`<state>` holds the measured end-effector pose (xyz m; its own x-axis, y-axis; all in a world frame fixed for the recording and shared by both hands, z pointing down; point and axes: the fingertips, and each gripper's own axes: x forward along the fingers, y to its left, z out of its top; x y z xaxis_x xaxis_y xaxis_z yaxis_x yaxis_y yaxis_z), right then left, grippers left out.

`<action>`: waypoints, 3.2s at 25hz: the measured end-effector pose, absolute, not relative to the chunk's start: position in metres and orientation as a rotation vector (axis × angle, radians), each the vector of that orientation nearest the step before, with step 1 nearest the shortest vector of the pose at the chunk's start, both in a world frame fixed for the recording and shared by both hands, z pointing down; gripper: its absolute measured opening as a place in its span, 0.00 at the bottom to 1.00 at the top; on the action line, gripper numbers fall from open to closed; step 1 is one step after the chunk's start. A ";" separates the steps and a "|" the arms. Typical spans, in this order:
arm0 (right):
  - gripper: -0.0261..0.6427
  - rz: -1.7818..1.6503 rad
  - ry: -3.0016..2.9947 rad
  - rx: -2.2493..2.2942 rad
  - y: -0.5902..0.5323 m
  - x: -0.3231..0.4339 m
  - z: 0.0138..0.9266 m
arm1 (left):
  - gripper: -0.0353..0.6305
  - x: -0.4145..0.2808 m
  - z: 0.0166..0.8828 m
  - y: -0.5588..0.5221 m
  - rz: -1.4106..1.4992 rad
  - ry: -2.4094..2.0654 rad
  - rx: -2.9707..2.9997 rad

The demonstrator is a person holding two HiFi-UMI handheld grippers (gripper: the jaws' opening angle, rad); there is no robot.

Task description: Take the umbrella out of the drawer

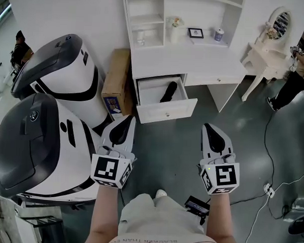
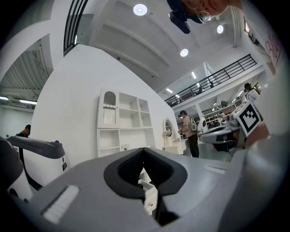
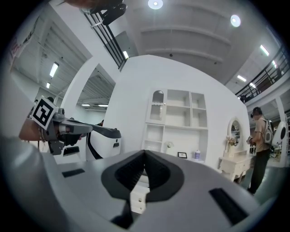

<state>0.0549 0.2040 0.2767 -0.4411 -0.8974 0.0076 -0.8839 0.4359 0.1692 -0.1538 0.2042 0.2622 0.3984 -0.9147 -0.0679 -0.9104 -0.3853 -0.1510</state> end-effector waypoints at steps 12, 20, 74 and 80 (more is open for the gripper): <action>0.05 -0.199 -2.517 1.667 0.152 0.077 0.288 | 0.07 -0.136 0.270 0.141 -0.052 1.604 -2.519; 0.05 -0.196 -2.438 1.726 0.090 0.097 0.296 | 0.07 -0.125 0.279 0.062 -0.061 1.565 -2.571; 0.05 0.245 -2.208 1.722 -0.191 0.151 0.425 | 0.52 -0.043 0.456 -0.253 -0.555 1.536 -3.033; 0.05 0.332 -2.203 1.682 -0.195 0.154 0.456 | 0.52 -0.036 0.501 -0.249 -0.735 1.543 -3.089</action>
